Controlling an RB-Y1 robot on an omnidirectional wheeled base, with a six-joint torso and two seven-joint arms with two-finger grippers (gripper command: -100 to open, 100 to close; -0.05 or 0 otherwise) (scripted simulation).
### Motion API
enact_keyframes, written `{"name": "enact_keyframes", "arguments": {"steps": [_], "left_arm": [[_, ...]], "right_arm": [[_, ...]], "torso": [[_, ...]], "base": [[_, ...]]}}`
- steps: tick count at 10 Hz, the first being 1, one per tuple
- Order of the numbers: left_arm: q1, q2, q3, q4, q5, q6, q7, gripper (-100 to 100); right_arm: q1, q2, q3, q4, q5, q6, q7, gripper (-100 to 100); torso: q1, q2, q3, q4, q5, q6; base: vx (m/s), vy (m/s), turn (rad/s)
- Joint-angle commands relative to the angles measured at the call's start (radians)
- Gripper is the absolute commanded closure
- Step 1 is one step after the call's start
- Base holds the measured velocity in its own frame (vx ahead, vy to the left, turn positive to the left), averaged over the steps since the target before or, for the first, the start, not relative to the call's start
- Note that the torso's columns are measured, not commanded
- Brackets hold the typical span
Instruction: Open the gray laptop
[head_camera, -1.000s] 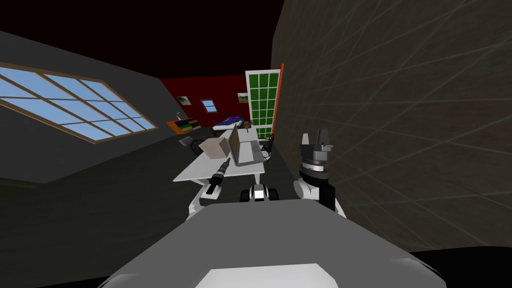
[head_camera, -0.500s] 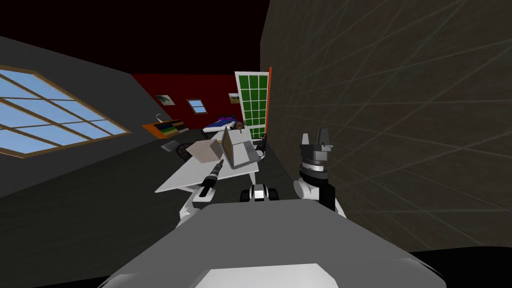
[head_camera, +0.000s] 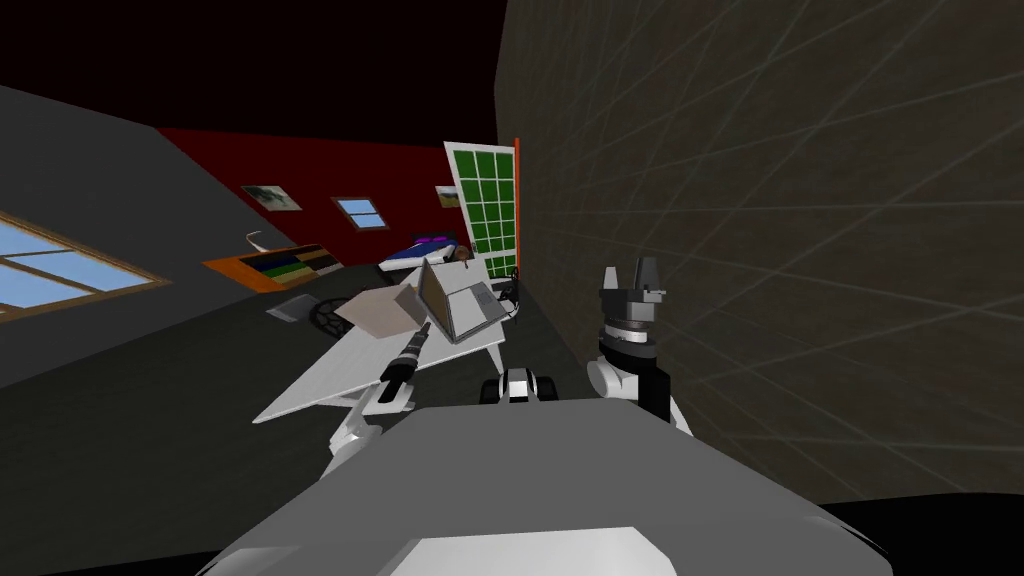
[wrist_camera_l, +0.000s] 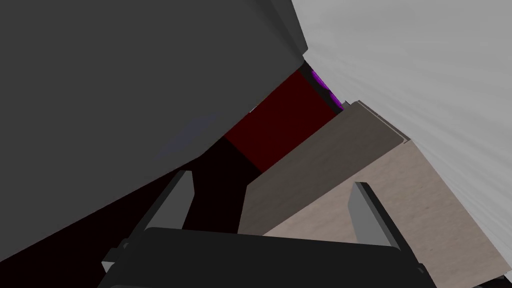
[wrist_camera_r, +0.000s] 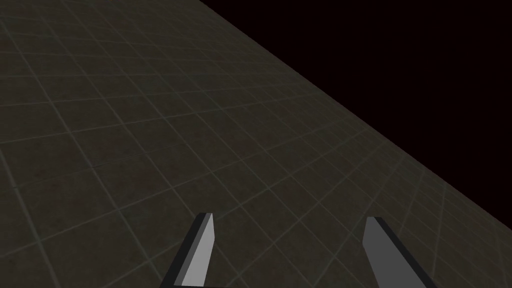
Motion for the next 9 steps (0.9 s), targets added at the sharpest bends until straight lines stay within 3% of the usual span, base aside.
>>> {"name": "enact_keyframes", "arguments": {"steps": [1,2,3,4,5,7,8,9], "left_arm": [[-0.004,0.000,0.067,0.037,-0.033,-0.024,0.042,-100],[-0.002,0.004,0.093,0.056,-0.051,-0.036,0.070,-100],[-0.002,0.004,0.104,0.056,-0.051,-0.036,0.070,-100],[-0.009,0.010,0.093,0.057,-0.047,-0.029,0.069,-100],[-0.004,0.000,0.067,0.037,-0.033,-0.024,0.042,100],[-0.008,-0.009,0.000,0.001,0.005,0.000,-0.013,100],[-0.008,-0.009,-0.009,0.001,0.005,0.000,-0.013,100],[-0.010,-0.013,-0.046,-0.017,0.023,0.011,-0.041,100]], "right_arm": [[0.000,0.000,0.000,0.000,0.000,0.000,0.000,0],[0.000,0.000,0.000,0.000,0.000,0.000,0.000,0],[0.000,0.000,0.000,0.000,0.000,0.000,0.000,0],[0.000,0.000,0.000,0.000,0.000,0.000,0.000,0],[0.000,0.000,0.000,0.000,0.000,0.000,0.000,0],[0.001,0.000,0.000,0.000,0.000,0.000,0.000,0],[0.001,0.000,0.000,0.000,0.000,0.000,0.000,0],[0.000,0.000,0.000,0.000,0.000,0.000,0.000,0]], "torso": [[0.001,0.000,0.000,0.000,0.000,-0.002],[0.001,0.000,0.000,0.000,0.000,-0.001],[0.000,0.000,0.000,0.000,0.000,0.000],[0.001,0.000,0.000,0.000,0.000,-0.002],[0.002,-0.001,0.000,0.000,0.000,-0.001],[0.004,-0.002,-0.001,-0.001,0.001,-0.001],[0.003,-0.001,-0.001,0.000,0.001,-0.001],[0.000,0.000,0.000,0.000,0.000,0.000]], "base": [[-0.022,-0.043,-0.154],[-0.028,-0.053,-0.312],[-0.021,-0.036,-0.102],[-0.008,-0.014,0.003],[0.018,0.022,0.215],[0.039,0.071,0.325],[0.028,0.052,0.112],[0.023,0.046,0.167]]}}
